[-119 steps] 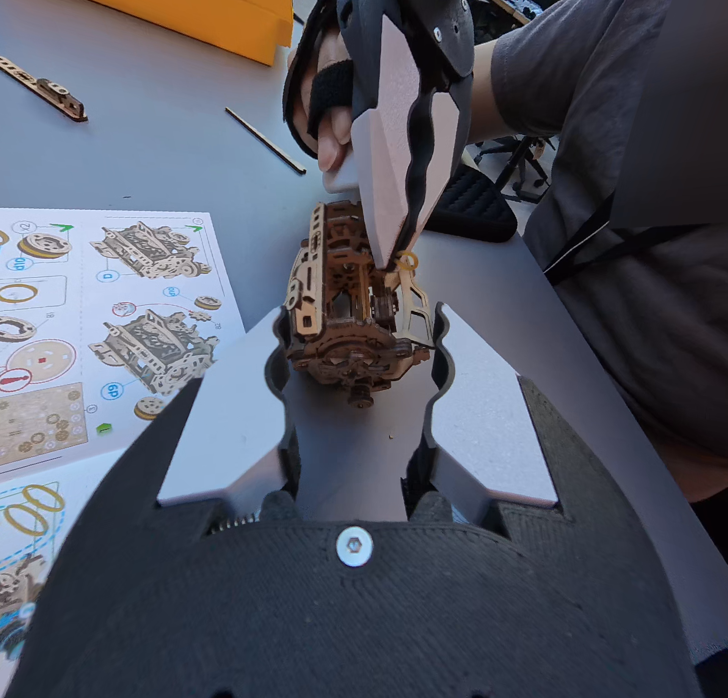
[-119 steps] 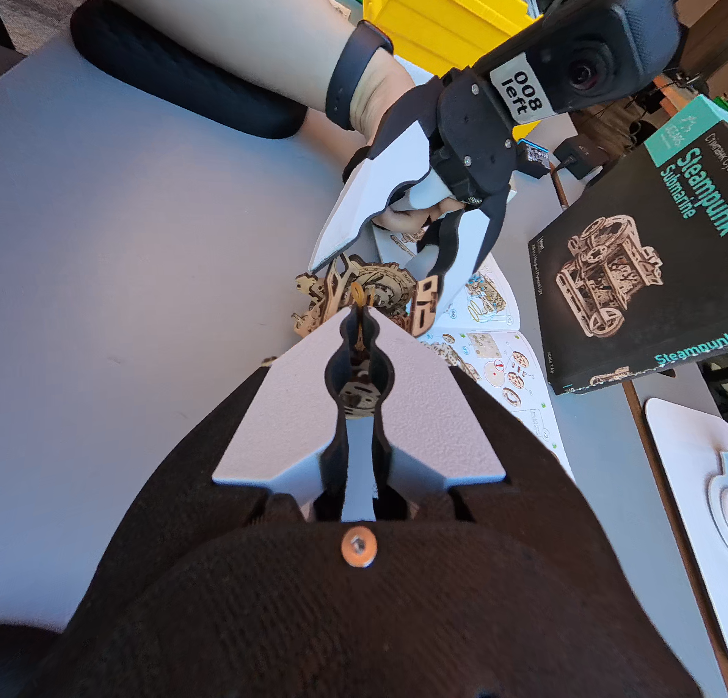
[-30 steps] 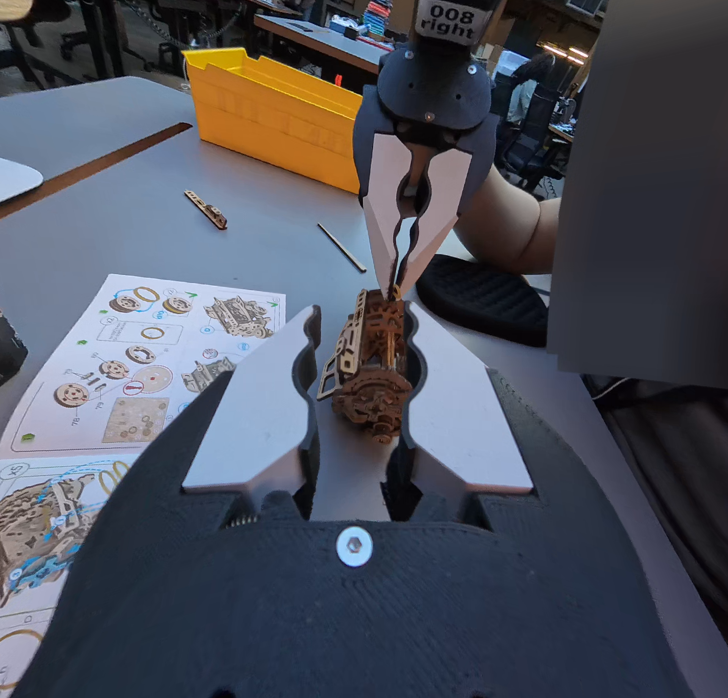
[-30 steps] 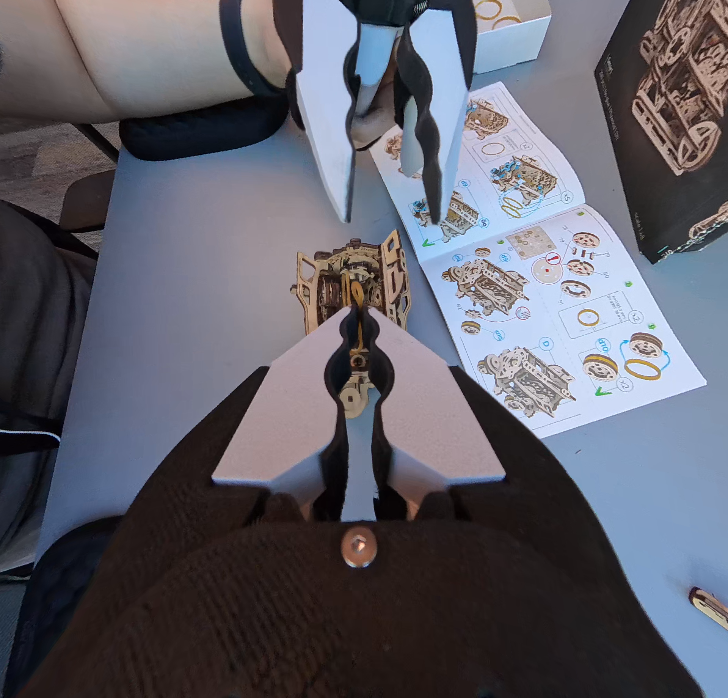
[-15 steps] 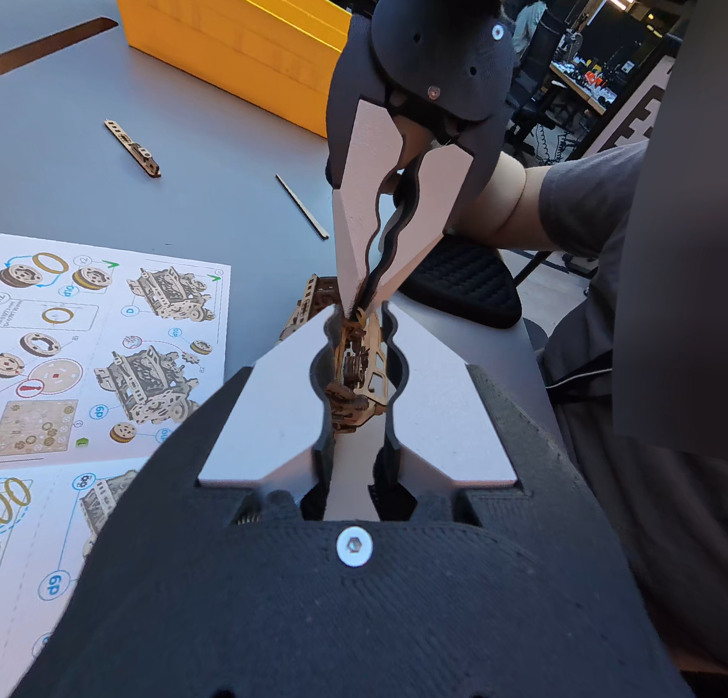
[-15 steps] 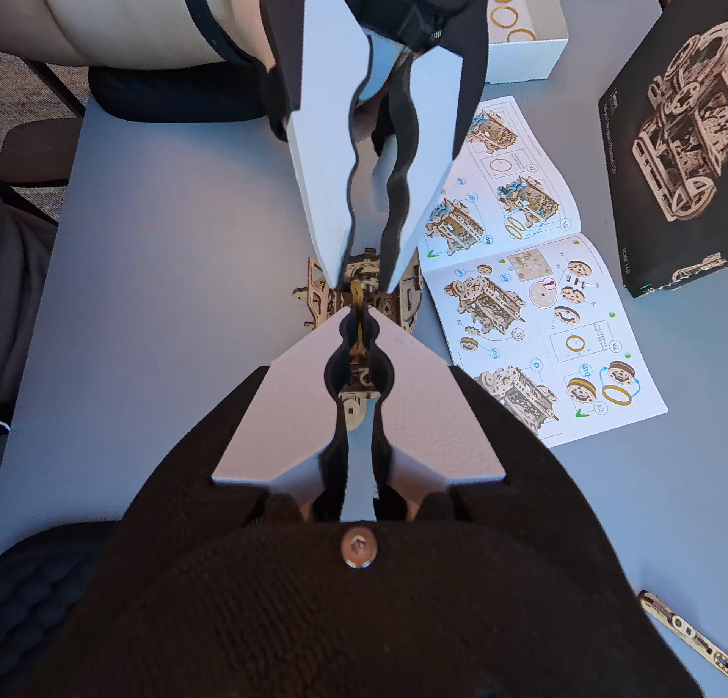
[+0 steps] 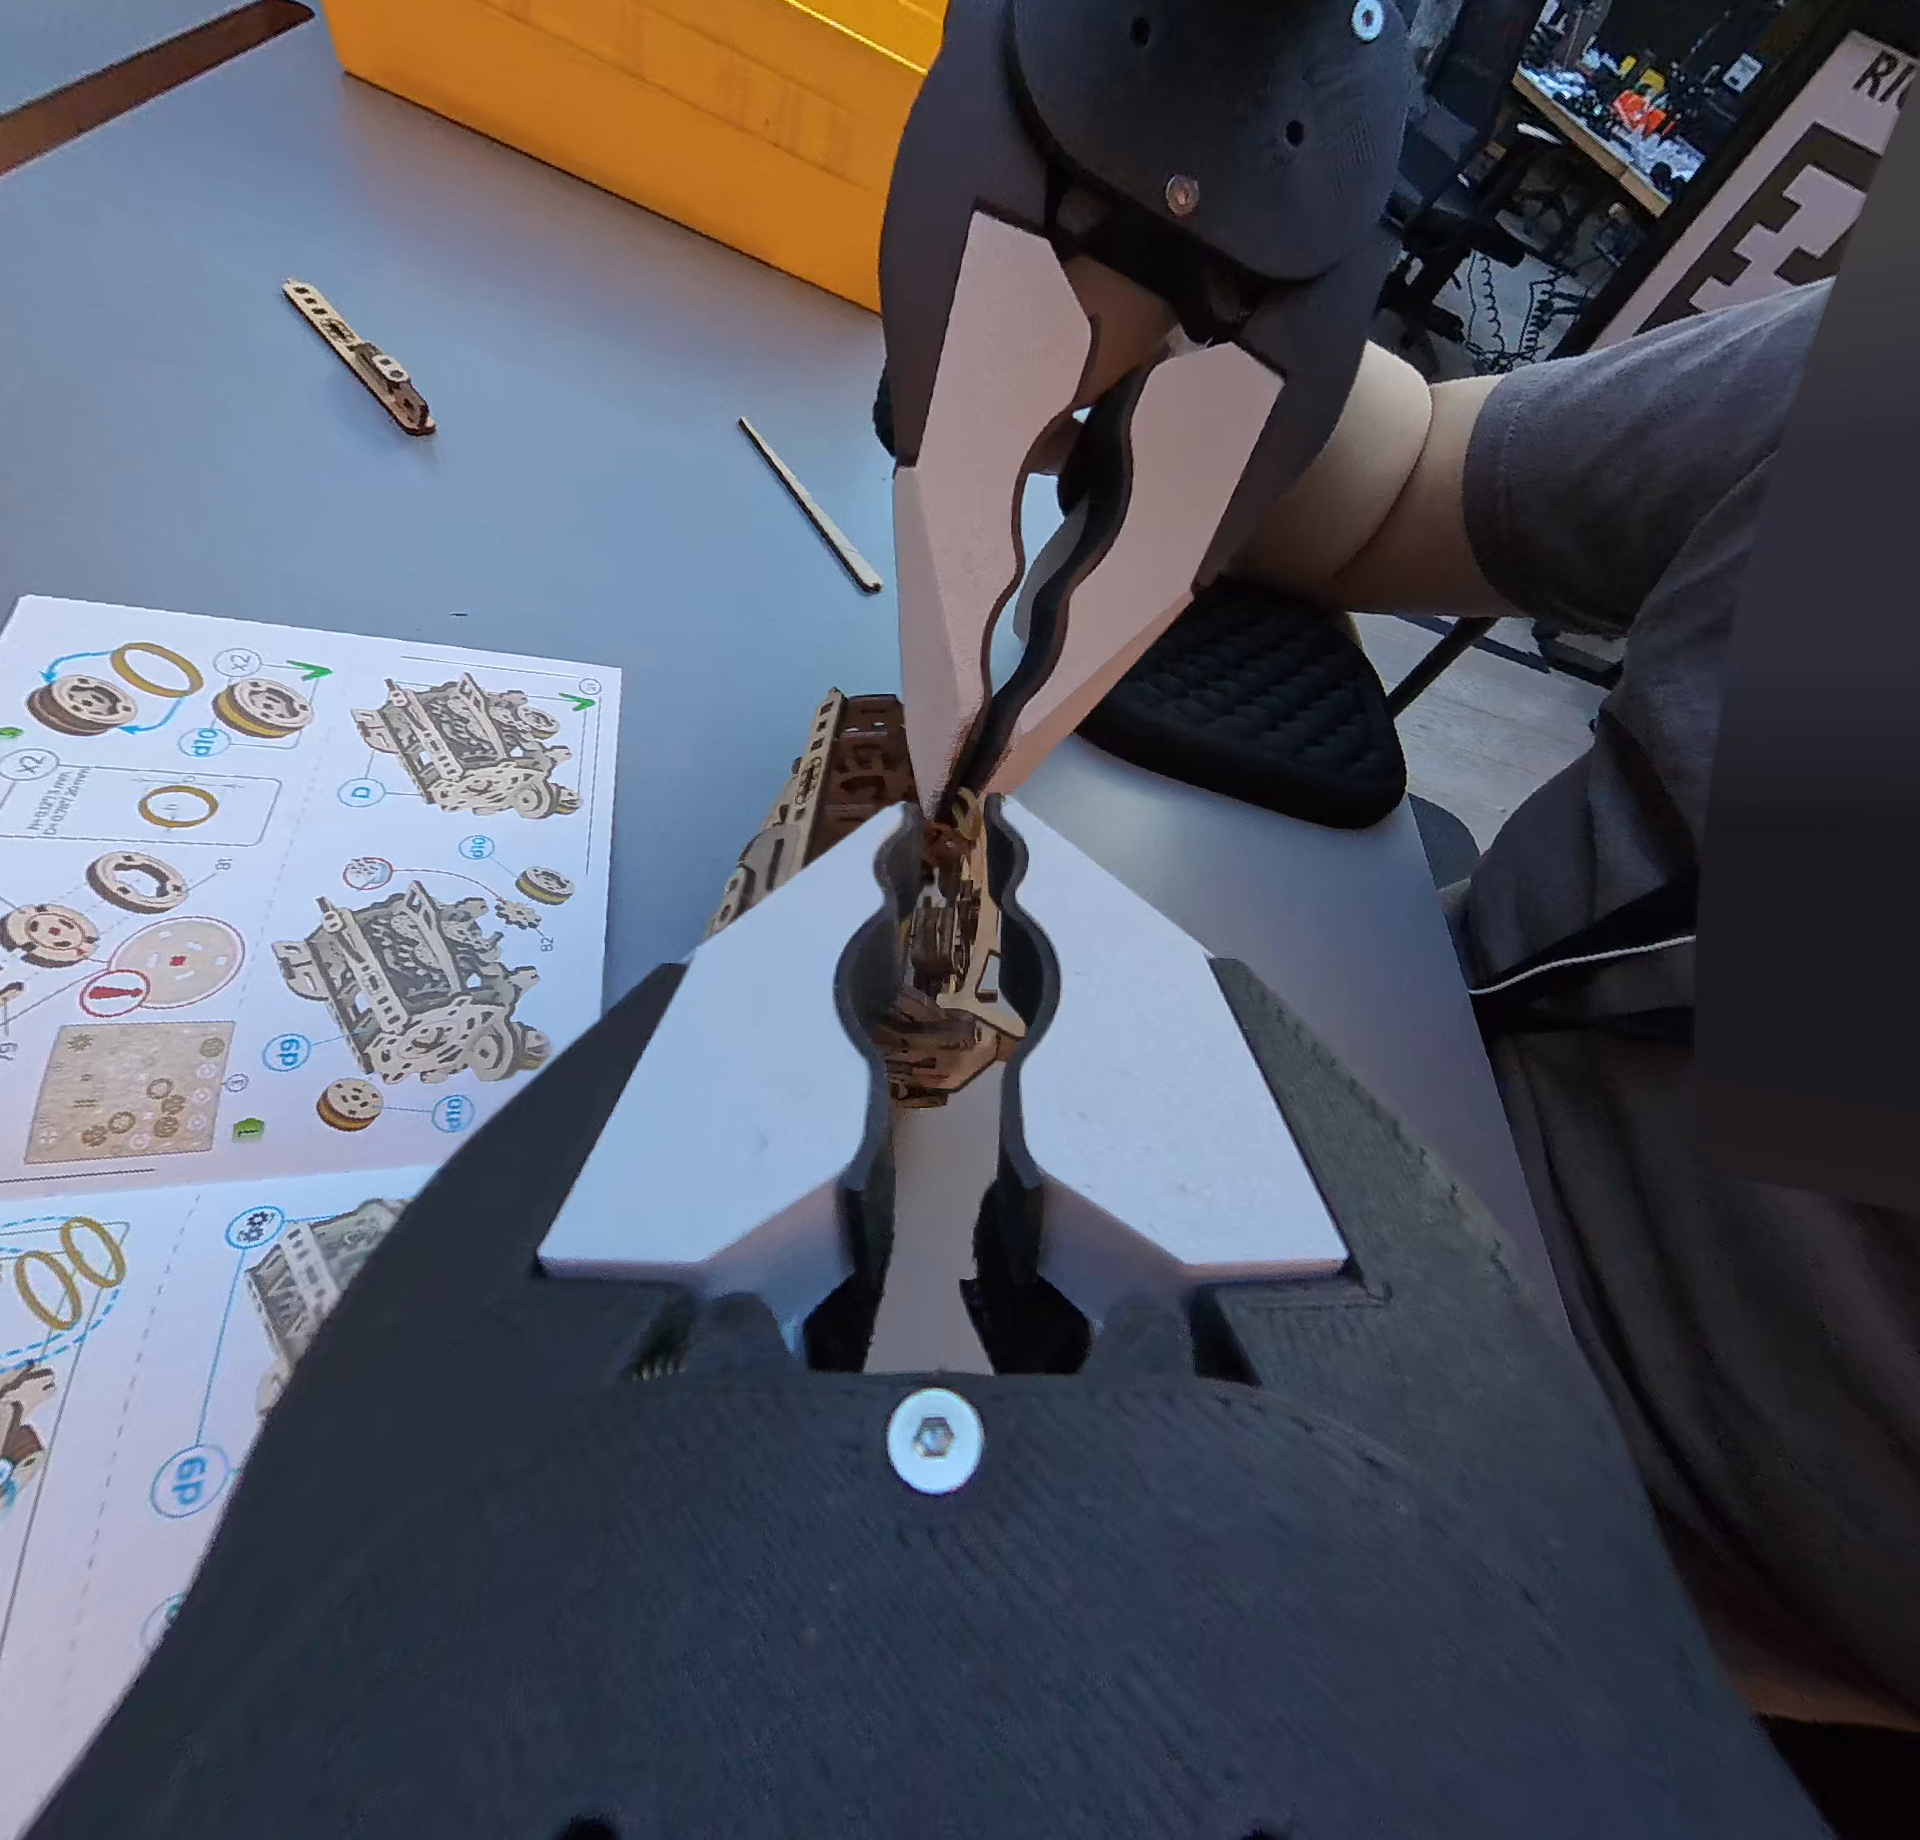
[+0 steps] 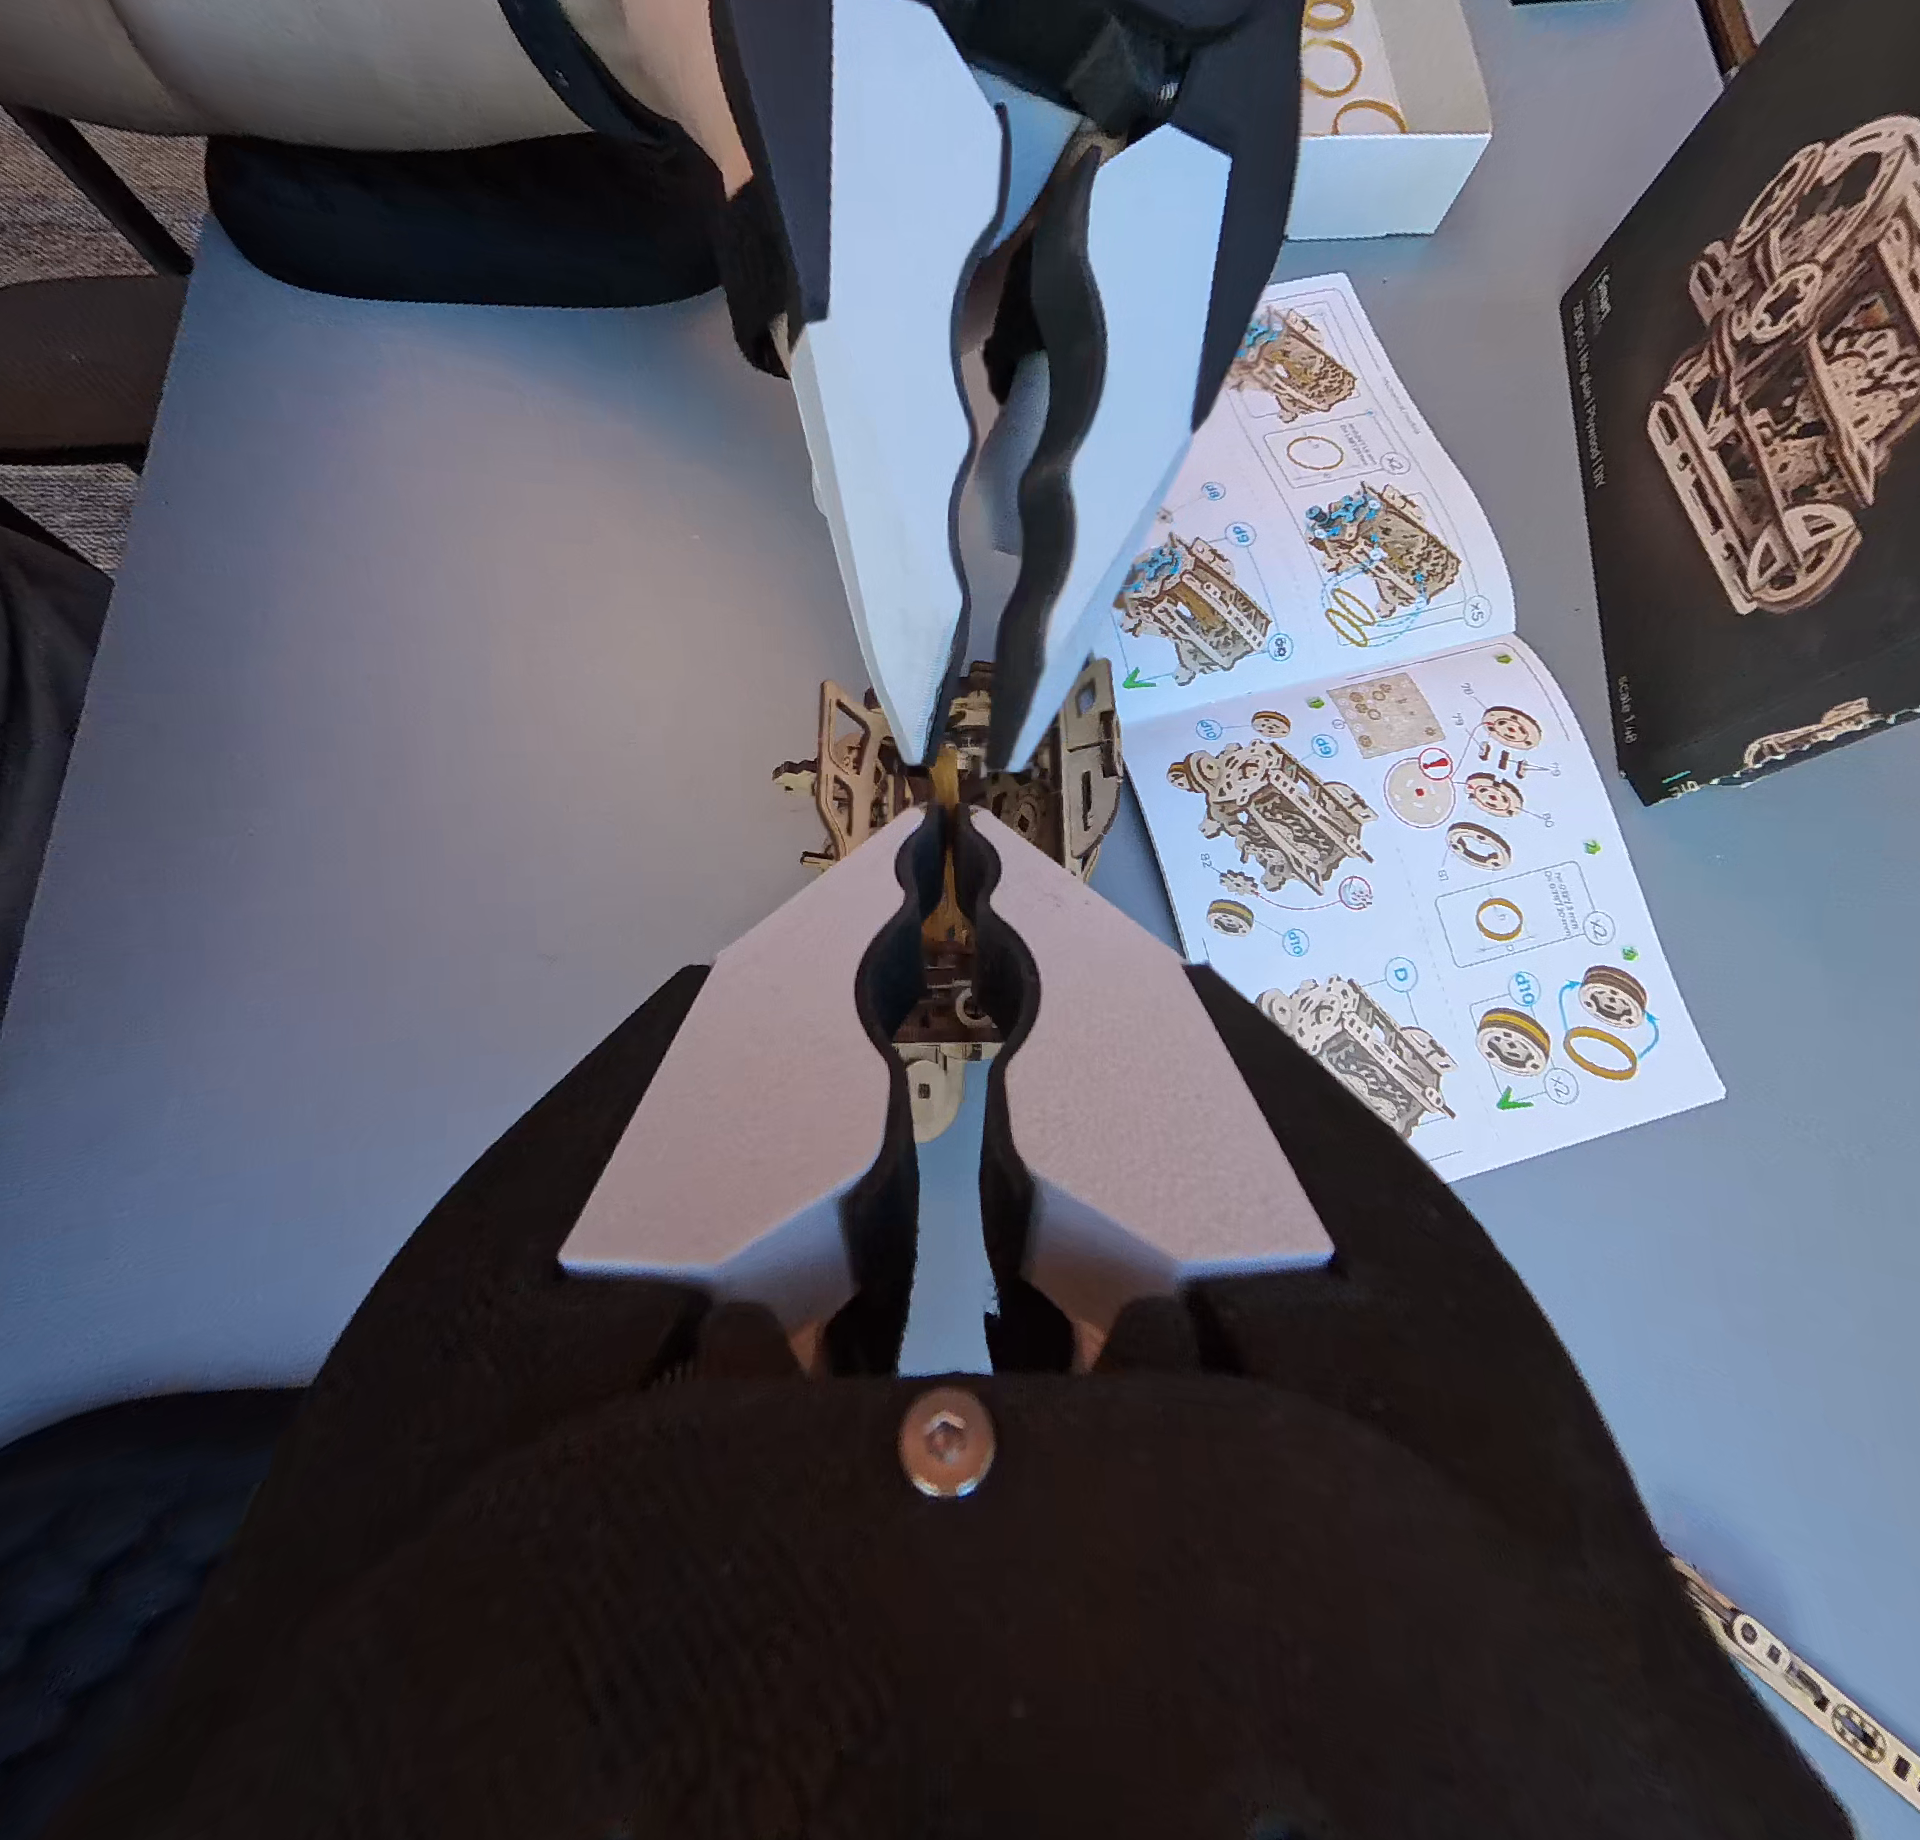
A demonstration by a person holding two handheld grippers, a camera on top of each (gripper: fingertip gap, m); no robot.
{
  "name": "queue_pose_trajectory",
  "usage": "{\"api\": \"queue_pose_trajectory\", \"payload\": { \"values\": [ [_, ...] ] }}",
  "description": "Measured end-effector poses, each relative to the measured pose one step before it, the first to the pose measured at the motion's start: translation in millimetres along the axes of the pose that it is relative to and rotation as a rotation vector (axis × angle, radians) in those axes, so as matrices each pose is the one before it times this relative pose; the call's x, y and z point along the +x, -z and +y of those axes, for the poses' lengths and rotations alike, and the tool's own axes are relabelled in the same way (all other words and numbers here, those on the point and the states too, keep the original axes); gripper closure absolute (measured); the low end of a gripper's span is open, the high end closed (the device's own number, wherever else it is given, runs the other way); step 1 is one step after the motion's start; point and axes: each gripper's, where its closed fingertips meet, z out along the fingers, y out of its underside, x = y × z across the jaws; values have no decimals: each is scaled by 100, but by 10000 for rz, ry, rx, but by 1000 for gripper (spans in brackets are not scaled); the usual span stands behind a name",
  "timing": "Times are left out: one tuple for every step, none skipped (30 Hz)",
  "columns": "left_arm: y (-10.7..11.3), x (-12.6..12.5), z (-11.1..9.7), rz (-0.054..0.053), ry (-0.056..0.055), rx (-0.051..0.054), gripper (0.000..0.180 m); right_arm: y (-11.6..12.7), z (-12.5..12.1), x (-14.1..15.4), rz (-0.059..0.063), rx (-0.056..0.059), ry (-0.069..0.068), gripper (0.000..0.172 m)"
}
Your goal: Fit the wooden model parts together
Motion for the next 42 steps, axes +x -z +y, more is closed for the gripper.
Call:
{"api": "queue_pose_trajectory", "payload": {
  "values": [
    [-119, 75, 116, 40, -11, -72, 173, 48, -87, -25, 9, 25, 10, 172],
    [-132, 35, 1, 6, -9, 9, 173, 28, -61, -34, -11, 22, 10, 172],
    [-112, 81, -13, 54, -12, 23, 174, 8, -41, -103, -42, 24, 6, 172],
    [-101, 71, 86, 51, -5, -35, 180, -27, -11, -93, -45, 13, 15, 172],
    [-90, -82, 91, -52, 1, -62, 180, -45, 77, 41, 34, -33, 12, 172],
    [-53, -118, 54, -84, 11, -44, 180, -56, 138, 61, 47, -56, 20, 172],
    [-73, -1, 32, 3, 120, -41, 180, -27, 93, 61, 38, -15, 60, 172],
    [-78, 42, -14, 54, 281, -25, 180, 27, 28, -25, -5, 44, 55, 172],
    [-89, 62, -71, 94, 416, 12, 180, 55, 78, -39, 1, 27, 52, 172],
    [-94, 92, -87, 123, 470, 41, 180, 86, 177, -77, -9, -34, 49, 165],
    [-80, 101, -113, 100, 458, 80, 180, 199, 341, 43, 89, -179, 66, 157],
    [-68, -11, -129, 1, 387, 112, 180, 352, 309, 309, 285, -153, 190, 153],
    [-52, -134, -129, -115, 289, 122, 180, 465, 206, 261, 271, -79, 271, 151],
    [-72, -44, -78, -97, 192, 87, 180, 554, 121, 67, 152, -19, 222, 150],
    [-135, 5, 65, -89, 158, -24, 180, 612, -28, 108, 168, 77, 109, 149],
    [-175, -50, 159, -142, 150, -104, 180, 613, -82, 181, 193, 160, 11, 148],
    [-171, -88, 183, -170, 90, -127, 180, 565, -9, 177, 149, 160, -74, 148],
    [-153, -102, 243, -201, 35, -175, 180, 472, 140, 186, 123, 100, -118, 149],
    [-134, -117, 278, -191, 7, -202, 180, 368, 219, 261, 150, 71, -103, 148],
    [-109, -79, 231, -136, 25, -173, 180, 254, 253, 218, 107, 69, -92, 149],
    [-80, 29, 131, -15, 72, -96, 180, 126, 325, 108, 24, 8, -105, 149],
    [-29, 110, 71, 72, 123, -43, 180, 18, 332, 72, -7, -32, -113, 149],
    [32, 5, 87, 42, 111, -45, 180, -77, 290, 40, -30, -41, -87, 149],
    [102, -20, 25, 36, 64, -4, 180, -139, 229, -14, -43, -63, -19, 149],
    [208, 132, -105, 133, 73, 101, 180, -167, 157, -17, -22, -79, 29, 149],
    [314, 234, -200, 201, 143, 167, 180, -167, 108, -45, -32, -81, 49, 149],
    [387, 225, -191, 187, 157, 158, 180, -171, 70, -85, -44, -66, 53, 149],
    [400, 67, -156, 75, 98, 122, 180, -154, 56, -93, -45, -49, 49, 149],
    [349, -136, -130, -73, 25, 91, 180, -138, 53, -94, -45, -43, 41, 149],
    [230, -184, -77, -113, -30, 35, 180, -116, 93, -72, -35, -46, 34, 149],
    [91, -55, -20, -36, -22, -20, 180, -86, 67, 16, 5, -38, 36, 149],
    [-28, 53, 17, 37, 13, -45, 180, -53, 44, 73, 26, -25, 18, 149],
    [-124, 19, 59, 14, 17, -62, 180, -28, -41, 31, -5, 16, -2, 149],
    [-184, -54, 119, -43, -17, -74, 180, 3, -104, 63, 12, 51, -9, 149],
    [-233, -37, 179, -42, -38, -95, 180, 53, -149, 71, 27, 71, 7, 150],
    [-269, 32, 230, -8, -27, -117, 180, 61, -144, 69, 26, 72, 19, 150],
    [-242, 6, 181, -30, -36, -87, 180, 65, -76, 34, 9, 24, -1, 151],
    [-192, -78, 117, -93, -68, -57, 180, 81, -5, 62, 27, -12, -7, 151],
    [-135, -96, 78, -109, -75, -50, 180, 88, 5, 78, 42, -5, 13, 151],
    [-98, -96, 62, -93, -52, -45, 180, 72, 11, 63, 32, 6, 2, 151],
    [-73, -86, 35, -85, -40, -22, 180, 56, 12, 1, -7, 6, -18, 151],
    [-58, -66, 9, -61, -29, -3, 180, 51, 30, 10, -1, -6, -12, 151]
  ]
}}
